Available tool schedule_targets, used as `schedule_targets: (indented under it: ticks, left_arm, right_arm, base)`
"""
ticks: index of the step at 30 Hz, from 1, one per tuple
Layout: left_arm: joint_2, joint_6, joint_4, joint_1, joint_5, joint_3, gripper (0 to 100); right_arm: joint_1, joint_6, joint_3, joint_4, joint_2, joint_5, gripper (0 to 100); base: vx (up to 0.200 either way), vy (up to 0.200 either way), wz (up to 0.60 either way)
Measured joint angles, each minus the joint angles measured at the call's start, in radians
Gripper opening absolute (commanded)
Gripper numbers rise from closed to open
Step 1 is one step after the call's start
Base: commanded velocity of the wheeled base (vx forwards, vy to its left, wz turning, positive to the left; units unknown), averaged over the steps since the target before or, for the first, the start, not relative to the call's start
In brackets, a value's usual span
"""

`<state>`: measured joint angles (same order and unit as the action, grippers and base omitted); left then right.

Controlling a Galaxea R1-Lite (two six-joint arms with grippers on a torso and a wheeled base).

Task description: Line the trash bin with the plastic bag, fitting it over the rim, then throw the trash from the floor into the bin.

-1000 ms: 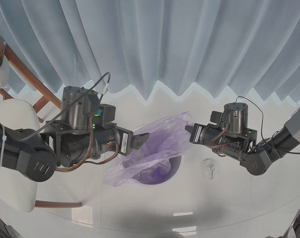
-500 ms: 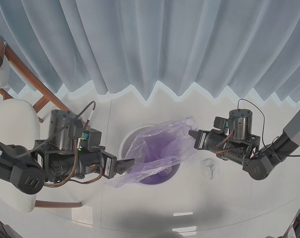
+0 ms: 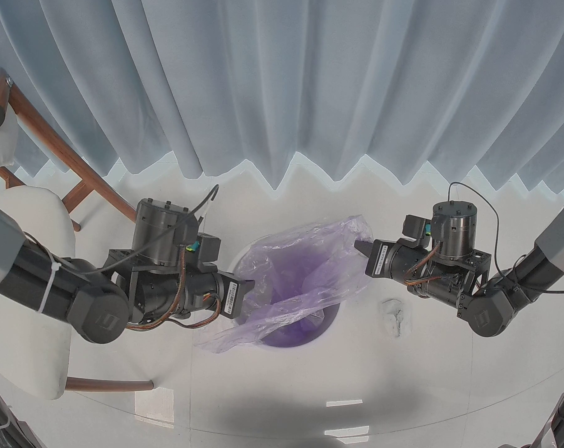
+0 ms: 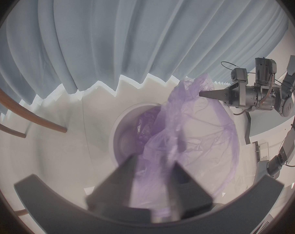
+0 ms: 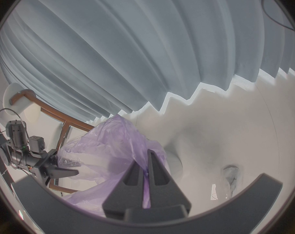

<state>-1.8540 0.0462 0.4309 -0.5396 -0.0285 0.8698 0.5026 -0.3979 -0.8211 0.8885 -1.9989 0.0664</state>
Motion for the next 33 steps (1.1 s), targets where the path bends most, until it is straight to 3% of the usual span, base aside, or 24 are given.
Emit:
schedule_targets:
  ticks: [3, 11, 14, 20, 28, 33]
  left_arm:
    - [-0.026, 0.006, 0.003, 0.009, -0.018, 0.028, 0]
    - [-0.058, 0.018, -0.004, 0.108, -0.090, 0.151, 0]
    - [-0.067, 0.078, -0.010, 0.140, -0.123, 0.189, 0]
    - [-0.084, 0.246, -0.015, 0.158, -0.190, 0.225, 0]
    - [-0.138, 0.423, -0.017, 0.165, -0.213, 0.311, 0]
    - [-0.204, 0.468, -0.016, 0.181, -0.211, 0.409, 0]
  right_arm:
    - [-0.006, 0.010, -0.009, 0.000, 0.003, 0.021, 0]
    - [-0.062, 0.081, -0.053, -0.021, 0.010, 0.193, 0]
    - [-0.096, 0.101, -0.083, -0.042, 0.001, 0.244, 0]
    - [-0.139, 0.111, -0.162, -0.074, -0.037, 0.277, 0]
    - [-0.184, 0.116, -0.337, -0.157, -0.129, 0.311, 0]
    - [-0.194, 0.122, -0.443, -0.199, -0.195, 0.318, 0]
  base:
    - [0.000, 0.000, 0.00]
    - [0.000, 0.000, 0.00]
    - [0.000, 0.000, 0.00]
    - [0.000, 0.000, 0.00]
    - [0.000, 0.000, 0.00]
    - [0.000, 0.000, 0.00]
